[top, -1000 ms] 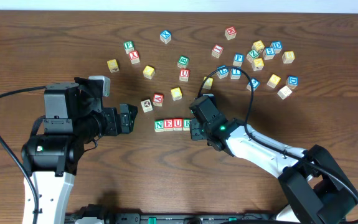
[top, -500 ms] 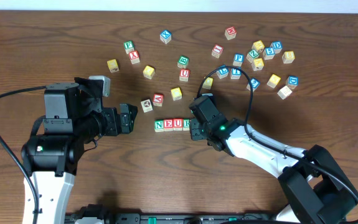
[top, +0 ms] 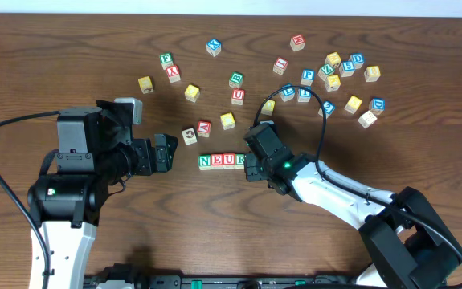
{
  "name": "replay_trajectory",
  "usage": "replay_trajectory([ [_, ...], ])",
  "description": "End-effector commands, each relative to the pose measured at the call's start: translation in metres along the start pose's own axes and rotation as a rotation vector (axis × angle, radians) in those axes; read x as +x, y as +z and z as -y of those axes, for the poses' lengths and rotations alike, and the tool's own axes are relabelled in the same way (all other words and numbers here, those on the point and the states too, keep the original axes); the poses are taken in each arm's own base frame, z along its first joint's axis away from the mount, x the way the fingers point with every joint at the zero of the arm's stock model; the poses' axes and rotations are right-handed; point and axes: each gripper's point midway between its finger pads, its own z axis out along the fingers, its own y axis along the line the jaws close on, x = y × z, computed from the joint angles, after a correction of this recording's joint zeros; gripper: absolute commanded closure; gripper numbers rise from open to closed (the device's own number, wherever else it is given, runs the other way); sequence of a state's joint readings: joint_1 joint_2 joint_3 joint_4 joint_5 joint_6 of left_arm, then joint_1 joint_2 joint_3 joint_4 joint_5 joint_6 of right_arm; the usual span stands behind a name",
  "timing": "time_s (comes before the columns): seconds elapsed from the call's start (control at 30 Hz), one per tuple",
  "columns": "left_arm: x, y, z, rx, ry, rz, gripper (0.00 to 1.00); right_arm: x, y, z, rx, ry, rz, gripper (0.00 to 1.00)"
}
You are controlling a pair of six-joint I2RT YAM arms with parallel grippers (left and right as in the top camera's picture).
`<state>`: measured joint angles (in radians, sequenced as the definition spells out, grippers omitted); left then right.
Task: Spell out NEURIPS
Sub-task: 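Lower the red I block to the right of the R block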
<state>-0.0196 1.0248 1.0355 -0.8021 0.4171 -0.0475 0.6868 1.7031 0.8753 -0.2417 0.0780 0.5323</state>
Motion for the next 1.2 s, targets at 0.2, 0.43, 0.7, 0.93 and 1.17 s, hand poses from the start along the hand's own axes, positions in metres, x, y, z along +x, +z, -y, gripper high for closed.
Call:
replay_trajectory([
  [0.2, -0.006, -0.005, 0.002, 0.008, 0.014, 0.022, 0.02, 0.002, 0.0, 0.007, 0.047, 0.026, -0.011, 0.99],
  [0.43, -0.006, -0.005, 0.002, 0.008, 0.013, 0.022, 0.02, 0.005, 0.0, 0.008, 0.053, 0.042, -0.02, 0.99],
  [0.7, -0.006, -0.005, 0.002, 0.007, 0.014, 0.022, 0.02, 0.001, 0.0, 0.011, 0.072, 0.042, -0.002, 0.93],
  [0.93, -0.006, -0.005, 0.002, 0.008, 0.013, 0.022, 0.02, -0.002, 0.0, 0.013, 0.084, 0.043, 0.015, 0.95],
  [1.17, -0.006, -0.005, 0.002, 0.007, 0.013, 0.022, 0.02, -0.005, 0.0, 0.011, 0.076, 0.044, 0.028, 0.96],
])
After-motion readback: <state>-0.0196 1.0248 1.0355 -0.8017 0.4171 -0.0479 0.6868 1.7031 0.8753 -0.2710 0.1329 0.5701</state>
